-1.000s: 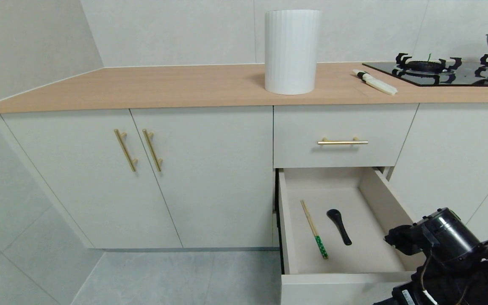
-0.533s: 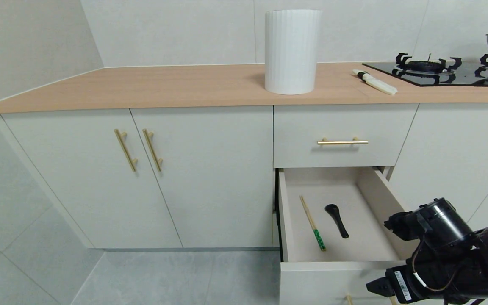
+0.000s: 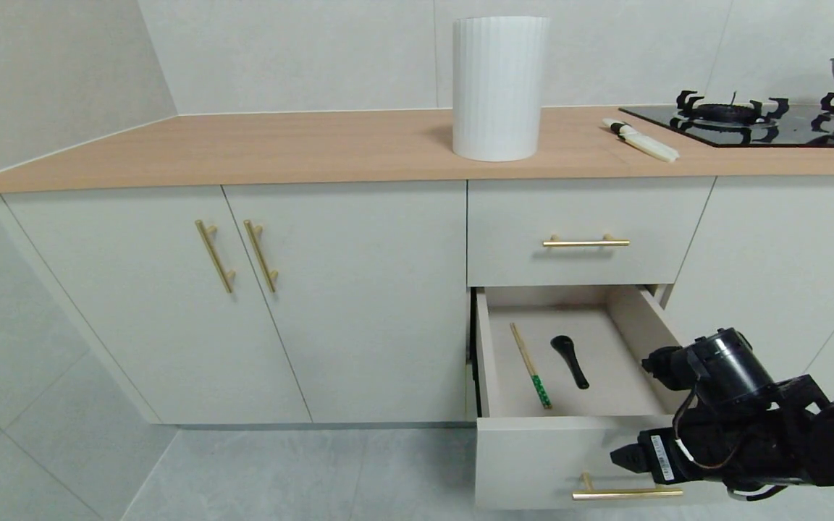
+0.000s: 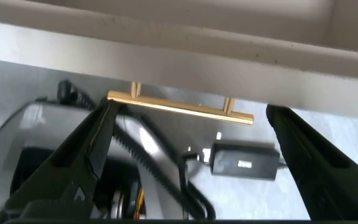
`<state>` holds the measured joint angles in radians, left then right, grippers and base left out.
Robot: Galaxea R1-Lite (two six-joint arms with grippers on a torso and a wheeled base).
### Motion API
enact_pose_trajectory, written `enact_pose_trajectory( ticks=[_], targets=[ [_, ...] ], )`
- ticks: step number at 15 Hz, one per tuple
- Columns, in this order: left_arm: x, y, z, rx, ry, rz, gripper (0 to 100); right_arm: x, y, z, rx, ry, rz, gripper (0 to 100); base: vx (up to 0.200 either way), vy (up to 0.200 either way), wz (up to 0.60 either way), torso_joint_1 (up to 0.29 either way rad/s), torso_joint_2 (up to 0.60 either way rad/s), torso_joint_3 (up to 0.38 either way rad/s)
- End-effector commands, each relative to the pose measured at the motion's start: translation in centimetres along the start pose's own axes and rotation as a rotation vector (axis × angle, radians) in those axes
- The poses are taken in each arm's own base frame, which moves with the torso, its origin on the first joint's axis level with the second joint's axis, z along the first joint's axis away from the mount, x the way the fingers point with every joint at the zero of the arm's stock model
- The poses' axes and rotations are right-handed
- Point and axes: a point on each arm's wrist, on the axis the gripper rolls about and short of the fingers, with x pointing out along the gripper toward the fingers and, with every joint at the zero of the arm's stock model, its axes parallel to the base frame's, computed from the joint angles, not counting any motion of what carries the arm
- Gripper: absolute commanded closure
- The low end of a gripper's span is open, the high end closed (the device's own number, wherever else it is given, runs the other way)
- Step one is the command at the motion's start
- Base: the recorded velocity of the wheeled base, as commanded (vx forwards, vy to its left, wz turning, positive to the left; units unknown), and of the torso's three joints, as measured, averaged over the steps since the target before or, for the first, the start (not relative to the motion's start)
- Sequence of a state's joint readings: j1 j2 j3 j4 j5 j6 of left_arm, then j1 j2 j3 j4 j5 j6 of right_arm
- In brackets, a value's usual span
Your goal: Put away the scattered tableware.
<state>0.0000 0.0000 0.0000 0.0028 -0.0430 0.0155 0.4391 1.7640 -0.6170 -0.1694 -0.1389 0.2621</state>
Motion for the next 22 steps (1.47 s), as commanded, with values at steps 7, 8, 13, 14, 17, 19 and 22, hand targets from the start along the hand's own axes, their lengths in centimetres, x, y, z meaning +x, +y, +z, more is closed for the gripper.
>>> enact_pose_trajectory(
  ticks=[7,8,13,14,17,19,22],
  targets=[
    [0.0,0.0,0.0,0.0,0.0,0.0,0,3.5,0.5,5.0,0.03,-0.067,-0.038,0,0.0,0.0,0.0,0.0,0.0,0.0],
    [0.0,0.0,0.0,0.0,0.0,0.0,0,3.9,0.5,5.5,0.035,-0.074,-0.039,0,0.0,0.0,0.0,0.0,0.0,0.0],
    [0.0,0.0,0.0,0.0,0.0,0.0,0,6.2,0.5,8.8,0.068,-0.134,-0.043,0,0.0,0.0,0.0,0.0,0.0,0.0],
    [0.0,0.0,0.0,0.0,0.0,0.0,0,6.4,0.5,9.3,0.072,-0.146,-0.042,0,0.0,0.0,0.0,0.0,0.0,0.0],
    [0.0,0.0,0.0,0.0,0.0,0.0,0,7.6,0.3,10.5,0.085,-0.165,-0.047,0,0.0,0.0,0.0,0.0,0.0,0.0],
    [0.0,0.0,0.0,0.0,0.0,0.002,0,8.3,0.5,11.6,0.09,-0.19,-0.048,0,0.0,0.0,0.0,0.0,0.0,0.0],
    [0.0,0.0,0.0,0.0,0.0,0.0,0,9.5,0.0,13.2,0.079,-0.228,-0.072,0,0.0,0.0,0.0,0.0,0.0,0.0]
  ],
)
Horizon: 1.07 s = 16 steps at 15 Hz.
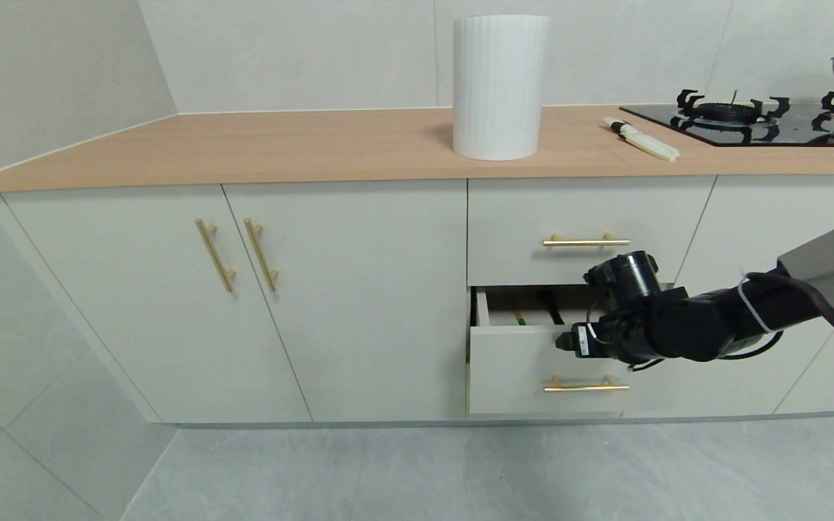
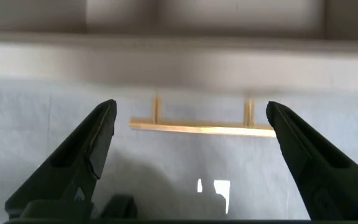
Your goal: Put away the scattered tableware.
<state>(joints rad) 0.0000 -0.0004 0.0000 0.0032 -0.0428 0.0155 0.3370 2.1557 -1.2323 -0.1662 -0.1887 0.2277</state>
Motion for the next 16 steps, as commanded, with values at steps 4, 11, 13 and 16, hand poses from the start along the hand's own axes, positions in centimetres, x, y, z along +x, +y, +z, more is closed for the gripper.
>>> enact_pose_trajectory(
  ticks=[4,11,13,16],
  targets=[
    [0.0,0.0,0.0,0.0,0.0,0.001,0,2.6,-0.1,1.5,0.005,-0.046,-0.009,0,0.0,0.0,0.0,0.0,0.0,0.0],
    [0.0,0.0,0.0,0.0,0.0,0.0,0,5.2,-1.4,2.3,0.041,-0.14,-0.022,0,0.0,0.0,0.0,0.0,0.0,0.0],
    [0.0,0.0,0.0,0.0,0.0,0.0,0,5.6,-2.4,2.5,0.061,-0.166,-0.035,0,0.0,0.0,0.0,0.0,0.0,0.0],
    [0.0,0.0,0.0,0.0,0.0,0.0,0,6.4,-3.5,2.4,0.079,-0.189,-0.052,0,0.0,0.0,0.0,0.0,0.0,0.0]
  ],
)
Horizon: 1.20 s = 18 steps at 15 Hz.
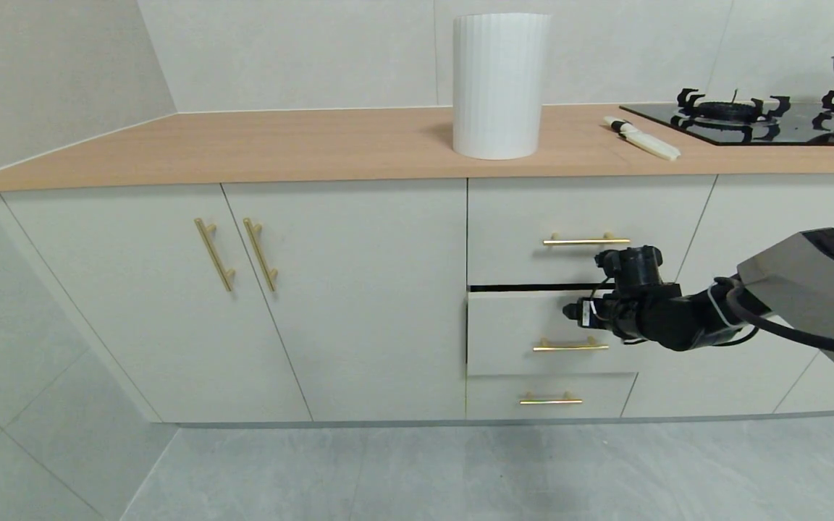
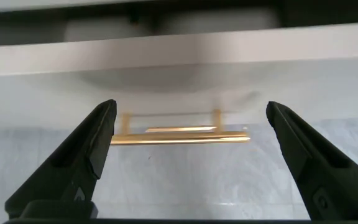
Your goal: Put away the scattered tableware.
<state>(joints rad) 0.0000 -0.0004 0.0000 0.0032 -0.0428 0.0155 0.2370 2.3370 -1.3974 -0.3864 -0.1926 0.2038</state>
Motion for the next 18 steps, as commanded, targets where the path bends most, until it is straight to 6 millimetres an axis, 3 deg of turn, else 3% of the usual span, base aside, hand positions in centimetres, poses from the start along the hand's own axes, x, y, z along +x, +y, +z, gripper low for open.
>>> enact_pose_trajectory(
  ticks=[1,9,18],
  targets=[
    [0.0,0.0,0.0,0.0,0.0,0.0,0,0.6,-0.5,-0.4,0.006,0.0,-0.009,0,0.0,0.0,0.0,0.0,0.0,0.0],
    [0.0,0.0,0.0,0.0,0.0,0.001,0,2.6,-0.4,-1.0,0.031,-0.129,-0.027,0,0.0,0.0,0.0,0.0,0.0,0.0],
    [0.0,0.0,0.0,0.0,0.0,0.0,0,3.4,-0.7,-0.4,0.05,-0.188,-0.045,0,0.0,0.0,0.0,0.0,0.0,0.0]
  ],
)
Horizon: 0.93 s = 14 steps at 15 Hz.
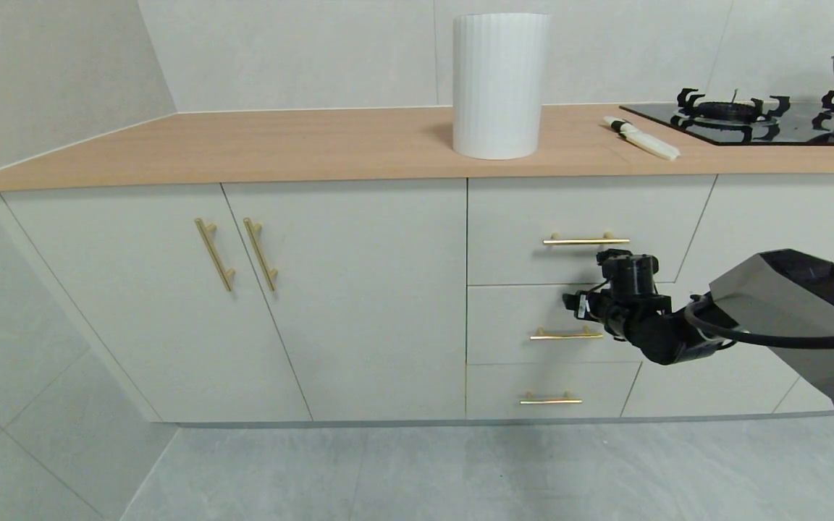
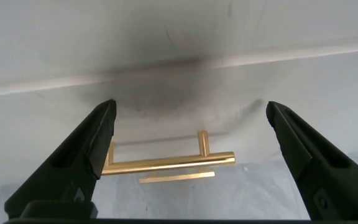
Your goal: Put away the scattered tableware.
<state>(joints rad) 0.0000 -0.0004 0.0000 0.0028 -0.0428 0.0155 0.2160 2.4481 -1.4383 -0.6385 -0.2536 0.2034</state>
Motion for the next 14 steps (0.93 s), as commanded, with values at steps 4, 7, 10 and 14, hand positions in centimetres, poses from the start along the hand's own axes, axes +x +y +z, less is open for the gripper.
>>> enact_pose_trajectory(
  ticks=[4,7,10,14],
  targets=[
    [0.0,0.0,0.0,0.0,0.001,0.0,0,0.2,-0.1,0.0,0.003,-0.005,-0.003,0,0.0,0.0,0.0,0.0,0.0,0.0],
    [0.0,0.0,0.0,0.0,0.001,0.0,0,0.4,0.0,0.1,0.008,-0.014,-0.001,0,0.0,0.0,0.0,0.0,0.0,0.0],
    [0.0,0.0,0.0,0.0,0.001,0.0,0,0.4,-0.2,0.3,0.012,-0.016,-0.005,0,0.0,0.0,0.0,0.0,0.0,0.0],
    [0.0,0.0,0.0,0.0,0.001,0.0,0,-1.6,-0.5,1.1,0.001,0.009,0.004,0,0.0,0.0,0.0,0.0,0.0,0.0]
  ],
)
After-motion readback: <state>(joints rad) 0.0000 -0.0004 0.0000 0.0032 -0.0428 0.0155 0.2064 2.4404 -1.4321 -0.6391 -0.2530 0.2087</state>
